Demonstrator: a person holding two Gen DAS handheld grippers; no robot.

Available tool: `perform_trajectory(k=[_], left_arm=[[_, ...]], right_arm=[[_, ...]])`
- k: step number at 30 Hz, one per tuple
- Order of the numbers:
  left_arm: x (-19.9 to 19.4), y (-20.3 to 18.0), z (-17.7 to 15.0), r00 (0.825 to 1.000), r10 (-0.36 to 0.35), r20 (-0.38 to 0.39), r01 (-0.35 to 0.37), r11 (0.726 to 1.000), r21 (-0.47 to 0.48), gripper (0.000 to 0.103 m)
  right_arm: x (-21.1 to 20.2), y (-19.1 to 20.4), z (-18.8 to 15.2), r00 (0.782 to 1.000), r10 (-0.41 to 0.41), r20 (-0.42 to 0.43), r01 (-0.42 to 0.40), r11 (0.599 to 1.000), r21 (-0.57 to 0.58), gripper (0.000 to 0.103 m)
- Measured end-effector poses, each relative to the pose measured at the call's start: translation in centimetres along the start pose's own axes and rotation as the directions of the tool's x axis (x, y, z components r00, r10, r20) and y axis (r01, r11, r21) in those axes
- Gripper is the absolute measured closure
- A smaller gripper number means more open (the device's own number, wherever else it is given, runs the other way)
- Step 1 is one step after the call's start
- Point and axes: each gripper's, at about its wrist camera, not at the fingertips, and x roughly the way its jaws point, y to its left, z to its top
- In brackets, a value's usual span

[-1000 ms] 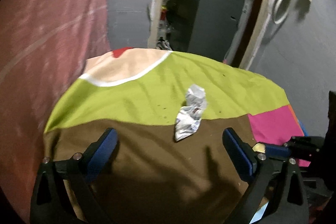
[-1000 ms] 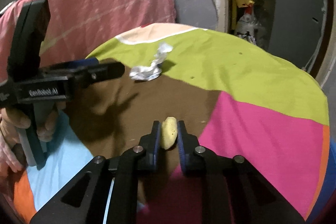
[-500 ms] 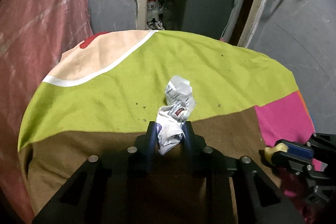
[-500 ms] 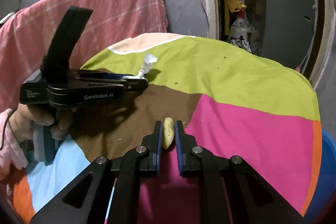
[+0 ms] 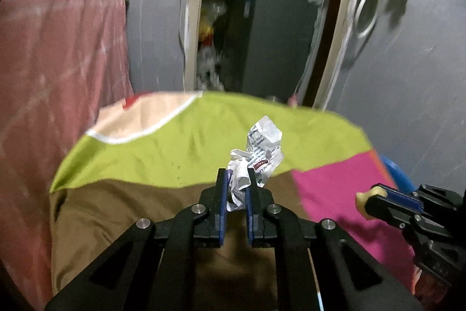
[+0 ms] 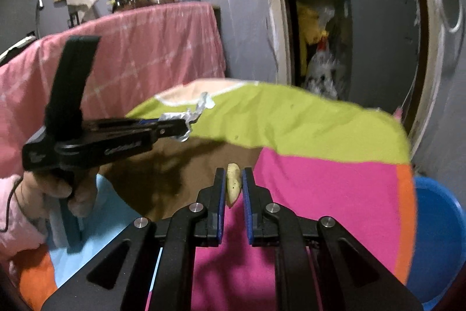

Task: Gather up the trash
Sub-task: 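Lift and carry the paper and yellow chunk over the blue basin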

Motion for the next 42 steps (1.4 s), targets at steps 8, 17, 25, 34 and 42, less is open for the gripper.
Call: perform_trajectory(k=[8,17,25,34,42], left_arm=[[-6.1,-4.2,1.6,0.969,-0.046,0.244,0.050,0.999,-0.013,0.095],[-10.8,-10.7,3.3,0.878,-0.090,0.470,0.086,0.996,0.030,0.095],[-13.0,-17.2,3.3,0.813,-0.140,0.565,0.124,0.990,0.067,0.095],[-11.4,-21.9,3.3,0.818,-0.186,0.545,0.157,0.983,0.099,0.095],[-8.4,-24.8,2.3,0.844,-0.190,0.501,0.140,0.981,0.136,0.095]], right_arm=[[-7.5,0.4,1.7,0.963,-0.098,0.252,0.109,0.994,-0.029,0.094],[-15.4,-0.8,2.9,0.855,-0.221,0.469,0.263,0.964,-0.026,0.094],[-20.4,-2.3,2.7,0.769,-0.304,0.562,0.380,0.925,-0.020,0.094],[-22.6,-5.9,0.6,0.721,-0.392,0.571,0.456,0.889,0.035,0.094],[-22.4,-9.9,-2.1,0.708,-0.447,0.547,0.467,0.877,0.113,0.094]])
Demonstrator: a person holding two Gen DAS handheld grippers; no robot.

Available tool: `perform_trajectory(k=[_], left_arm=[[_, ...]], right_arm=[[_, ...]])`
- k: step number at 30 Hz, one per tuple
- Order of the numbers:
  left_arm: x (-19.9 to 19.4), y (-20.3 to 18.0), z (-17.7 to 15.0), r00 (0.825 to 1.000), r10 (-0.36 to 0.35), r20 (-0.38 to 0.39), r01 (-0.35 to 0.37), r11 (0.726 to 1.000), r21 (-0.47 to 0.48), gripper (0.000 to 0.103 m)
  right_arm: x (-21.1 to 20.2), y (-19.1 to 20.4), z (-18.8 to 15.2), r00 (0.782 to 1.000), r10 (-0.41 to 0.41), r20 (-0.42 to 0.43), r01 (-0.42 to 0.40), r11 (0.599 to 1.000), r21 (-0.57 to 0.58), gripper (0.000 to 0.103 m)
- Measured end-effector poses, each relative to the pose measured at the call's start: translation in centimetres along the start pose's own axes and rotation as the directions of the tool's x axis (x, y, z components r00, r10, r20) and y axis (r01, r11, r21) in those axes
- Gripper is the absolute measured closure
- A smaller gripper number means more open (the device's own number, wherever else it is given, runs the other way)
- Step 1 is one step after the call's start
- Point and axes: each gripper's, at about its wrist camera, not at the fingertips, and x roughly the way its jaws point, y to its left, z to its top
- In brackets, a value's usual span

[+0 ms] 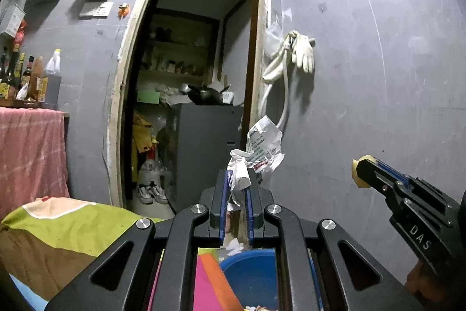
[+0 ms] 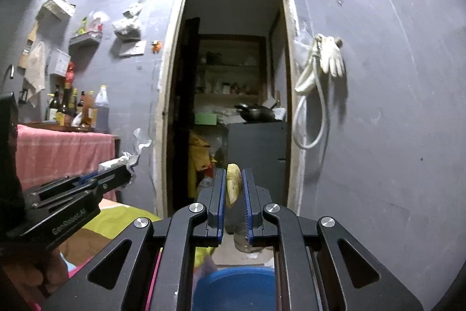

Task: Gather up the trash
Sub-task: 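Lift and carry the paper and yellow chunk over the blue basin, then open both grippers to drop the paper and yellow chunk into the basin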

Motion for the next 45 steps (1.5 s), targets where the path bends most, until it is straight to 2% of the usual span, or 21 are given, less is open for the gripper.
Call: perform_trajectory(k=[9,17,22,29,32,40,45], left_arm=[[2.8,-1.1,-2.6,0.996,0.001,-0.087,-0.001,1.000,-0.001,0.095],[5.7,-1.0,-5.2,0.979,-0.015,-0.201,0.010,1.000,-0.029,0.095],[8.2,-0.6,-6.9,0.953,-0.030,-0.302,0.016,0.999,-0.049,0.095],[11.6,-0.2,-9.9,0.888,-0.078,-0.452,0.044,0.995,-0.086,0.095],[12.2,0.1,-10.9,0.872,-0.085,-0.483,0.038,0.994,-0.106,0.095],[12.6,0.6,-11.4,0.859,-0.103,-0.501,0.048,0.991,-0.122,0.091],[13.0,0.9,-11.0,0.855,-0.114,-0.506,0.048,0.989,-0.142,0.083]], right_arm=[[1.1,-1.8,-2.9,0.999,-0.014,-0.052,0.016,0.999,0.031,0.094],[2.4,-2.6,-5.5,0.991,-0.008,-0.135,0.016,0.998,0.055,0.094],[3.6,-3.2,-7.0,0.981,-0.005,-0.194,0.021,0.997,0.077,0.094],[5.3,-4.2,-9.5,0.956,-0.004,-0.294,0.039,0.993,0.113,0.094],[5.7,-4.5,-10.2,0.945,-0.001,-0.327,0.042,0.992,0.118,0.094],[6.2,-4.9,-11.2,0.928,0.003,-0.371,0.046,0.991,0.123,0.093],[6.2,-4.7,-11.1,0.928,-0.002,-0.372,0.050,0.991,0.121,0.093]])
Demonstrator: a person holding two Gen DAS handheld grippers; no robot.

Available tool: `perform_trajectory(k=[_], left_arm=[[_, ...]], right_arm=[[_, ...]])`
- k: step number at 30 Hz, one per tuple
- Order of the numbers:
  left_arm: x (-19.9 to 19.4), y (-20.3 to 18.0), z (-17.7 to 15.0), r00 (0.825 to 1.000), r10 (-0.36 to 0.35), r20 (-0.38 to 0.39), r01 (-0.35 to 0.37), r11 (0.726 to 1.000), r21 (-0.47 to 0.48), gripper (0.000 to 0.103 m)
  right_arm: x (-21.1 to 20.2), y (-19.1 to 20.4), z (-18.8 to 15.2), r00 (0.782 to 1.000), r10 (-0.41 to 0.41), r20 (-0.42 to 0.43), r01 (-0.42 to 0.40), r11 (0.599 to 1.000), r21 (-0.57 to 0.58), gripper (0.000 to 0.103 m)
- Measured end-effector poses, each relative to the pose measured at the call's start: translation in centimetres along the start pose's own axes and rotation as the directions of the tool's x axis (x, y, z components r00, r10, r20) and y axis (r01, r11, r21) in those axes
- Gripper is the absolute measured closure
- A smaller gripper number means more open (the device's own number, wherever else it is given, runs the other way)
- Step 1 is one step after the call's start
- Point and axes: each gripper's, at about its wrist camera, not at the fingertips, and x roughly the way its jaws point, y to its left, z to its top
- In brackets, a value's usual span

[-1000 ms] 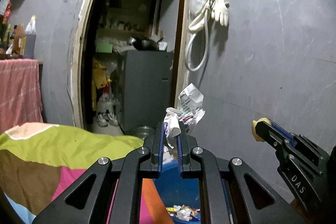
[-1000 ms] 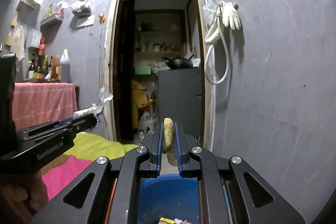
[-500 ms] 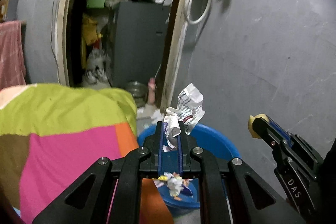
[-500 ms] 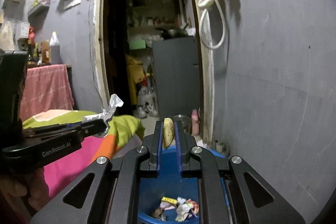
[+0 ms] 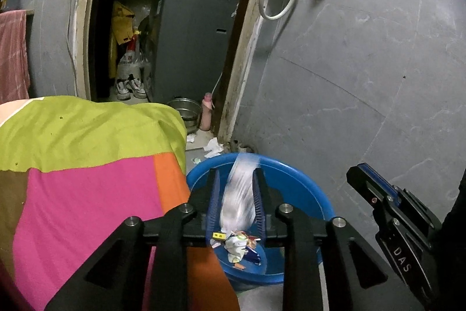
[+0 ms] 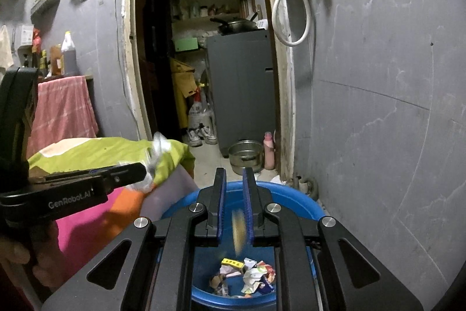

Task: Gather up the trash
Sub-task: 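Open both grippers to drop the paper and yellow chunk into the basin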

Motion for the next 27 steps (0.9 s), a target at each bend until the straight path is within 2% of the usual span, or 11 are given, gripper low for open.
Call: perform_trajectory(k=[10,12,13,17,19,21,22,24,25,26,27], left_arm=[[-1.8,0.2,0.3,0.999,-0.011,0.035,0.012,1.000,-0.025,0.075],[-2.7,0.1,0.5,0.999,-0.011,0.053,0.013,1.000,-0.025,0.072],[-3.1,0.1,0.7,0.998,-0.013,0.062,0.014,1.000,-0.026,0.070],[-5.8,0.0,1.3,0.992,-0.013,0.123,0.018,0.999,-0.037,0.058],[-7.0,-0.2,1.6,0.989,-0.017,0.147,0.022,0.999,-0.032,0.051],[-8.6,-0.3,1.9,0.984,-0.015,0.179,0.022,0.999,-0.035,0.044],[-9.5,-0.2,2.0,0.981,-0.014,0.196,0.022,0.999,-0.037,0.042],[-11.1,-0.2,2.2,0.975,-0.007,0.220,0.016,0.999,-0.039,0.029],[-11.8,-0.2,2.2,0.972,-0.006,0.234,0.017,0.999,-0.042,0.027],[-12.5,-0.2,2.3,0.969,-0.007,0.247,0.019,0.999,-0.045,0.022],[-13.3,-0.1,2.3,0.966,-0.006,0.259,0.019,0.999,-0.048,0.020]], right_arm=[[-1.2,0.0,1.1,1.000,-0.010,0.029,0.010,1.000,0.004,0.091],[-1.9,0.1,1.4,0.999,-0.013,0.045,0.012,1.000,0.003,0.077],[-2.4,0.2,1.7,0.998,-0.013,0.058,0.013,1.000,0.003,0.074],[-4.1,0.6,2.7,0.995,-0.022,0.093,0.023,1.000,-0.008,0.072],[-5.2,0.9,3.3,0.993,-0.024,0.114,0.025,1.000,-0.011,0.066],[-6.3,1.2,3.9,0.990,-0.028,0.138,0.030,0.999,-0.014,0.054],[-7.0,1.4,4.2,0.988,-0.029,0.151,0.031,0.999,-0.016,0.052],[-8.0,1.8,4.7,0.985,-0.033,0.168,0.037,0.999,-0.020,0.049],[-8.7,2.0,5.0,0.984,-0.035,0.177,0.039,0.999,-0.021,0.047],[-9.3,2.2,5.2,0.982,-0.035,0.187,0.040,0.999,-0.021,0.041],[-9.8,2.5,5.3,0.980,-0.036,0.196,0.041,0.999,-0.021,0.031]])
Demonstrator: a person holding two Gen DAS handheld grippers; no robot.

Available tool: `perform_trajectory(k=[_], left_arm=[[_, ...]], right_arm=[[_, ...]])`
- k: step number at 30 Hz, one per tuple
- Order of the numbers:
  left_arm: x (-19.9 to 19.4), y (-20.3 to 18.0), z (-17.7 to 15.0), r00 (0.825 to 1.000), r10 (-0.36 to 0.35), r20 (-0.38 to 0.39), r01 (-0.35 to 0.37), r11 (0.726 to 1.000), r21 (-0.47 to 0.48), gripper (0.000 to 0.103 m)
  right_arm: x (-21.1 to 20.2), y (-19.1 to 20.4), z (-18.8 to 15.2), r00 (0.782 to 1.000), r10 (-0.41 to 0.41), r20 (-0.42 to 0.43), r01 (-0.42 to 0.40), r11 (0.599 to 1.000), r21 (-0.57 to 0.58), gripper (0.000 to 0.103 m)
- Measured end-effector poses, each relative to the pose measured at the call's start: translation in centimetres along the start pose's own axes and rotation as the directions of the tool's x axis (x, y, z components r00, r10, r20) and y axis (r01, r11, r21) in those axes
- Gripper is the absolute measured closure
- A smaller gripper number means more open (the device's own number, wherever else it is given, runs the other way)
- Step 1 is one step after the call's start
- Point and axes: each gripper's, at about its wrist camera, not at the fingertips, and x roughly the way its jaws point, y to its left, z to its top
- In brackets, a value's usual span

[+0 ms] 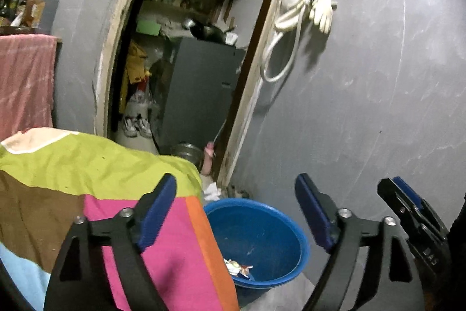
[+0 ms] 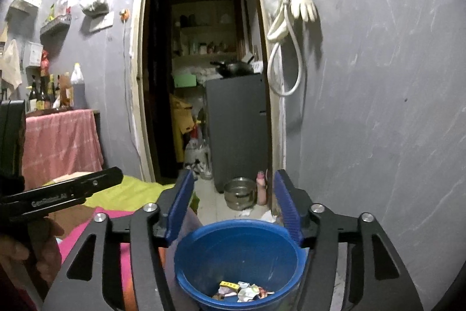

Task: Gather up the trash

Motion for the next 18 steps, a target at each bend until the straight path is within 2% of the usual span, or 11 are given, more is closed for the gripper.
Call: perform_trajectory(k=[2,4,6,11,18], left_arm=[[-1.4,0.0,0.3,1.000,0.004,0.015,-0.005,1.000,0.005,0.019],[-2.4,-0.1,0.4,1.000,0.010,0.023,-0.010,1.000,0.006,0.017],[-3.6,-0.1,0.3,0.999,0.010,0.032,-0.010,1.000,-0.001,0.002],[-6.4,0.1,0.3,0.998,0.014,0.063,-0.014,1.000,-0.012,0.002],[-9.8,0.1,-0.6,0.994,0.066,0.087,-0.069,0.997,0.025,0.002]], right_arm=[[-1.3,0.4,0.6,1.000,-0.005,0.025,0.005,1.000,-0.002,0.025],[-2.3,0.8,1.1,0.999,-0.008,0.034,0.008,1.000,-0.006,0.023],[-3.2,1.2,1.4,0.999,-0.008,0.044,0.008,1.000,-0.001,0.015],[-5.6,2.3,1.6,0.998,-0.002,0.069,0.001,1.000,0.007,0.001],[-8.0,3.3,0.9,0.998,0.008,0.067,-0.010,1.000,0.021,0.000]])
